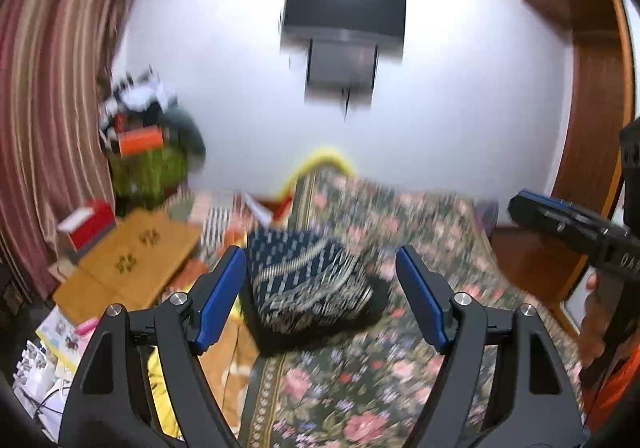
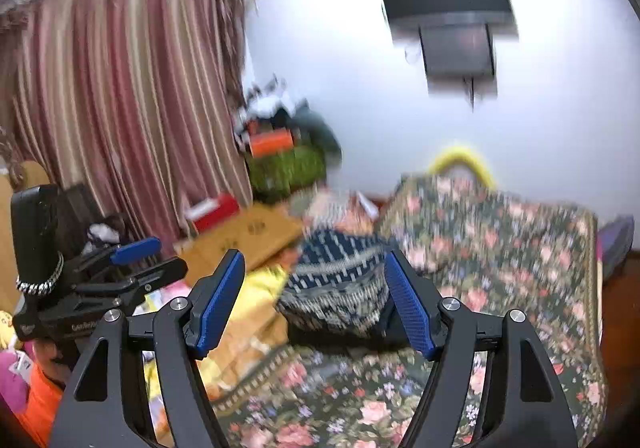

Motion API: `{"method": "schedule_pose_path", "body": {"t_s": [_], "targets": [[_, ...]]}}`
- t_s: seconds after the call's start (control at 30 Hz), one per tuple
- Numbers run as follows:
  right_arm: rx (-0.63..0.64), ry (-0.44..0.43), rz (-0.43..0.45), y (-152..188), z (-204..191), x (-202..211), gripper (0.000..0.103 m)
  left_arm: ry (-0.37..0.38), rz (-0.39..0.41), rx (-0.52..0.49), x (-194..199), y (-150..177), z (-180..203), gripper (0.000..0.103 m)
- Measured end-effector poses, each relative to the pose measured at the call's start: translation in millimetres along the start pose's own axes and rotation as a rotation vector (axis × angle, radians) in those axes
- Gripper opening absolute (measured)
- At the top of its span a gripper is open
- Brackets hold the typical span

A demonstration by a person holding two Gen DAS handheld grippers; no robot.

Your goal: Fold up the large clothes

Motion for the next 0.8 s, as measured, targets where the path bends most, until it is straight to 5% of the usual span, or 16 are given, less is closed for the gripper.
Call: {"method": "schedule_pose_path", "body": {"t_s": [0.2,0.33,0.53,0.8], "targets": [[0.027,0.047,0.156,-13,-25,55,0.069,-0.001,0.212,-0.030,82,-21,35,0.077],[0.051,0.091,0.170,-11,-33,67,0.078,-0.061,0.290,-0.031,110,-22,42,0.089],[0.043,0.220,0.193,-9,-24,70,0.102,-0.141,0.300,-0.018,115,-17,37,0.099],[0.036,0.243,0.170,-4,-22,71,0.103,-0.150,0.277,0.000,108,-8,30,0.100]]}}
Point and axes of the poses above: each gripper's, at about its wrist camera, not at the fingertips, and x roughly against the way its jaws point, z to its right, y to its underside, the point moved 8 cm from there along -x, roughly the way its jaws point, and after that the axes turned 4 degrees about y, right-handed, at the moved point
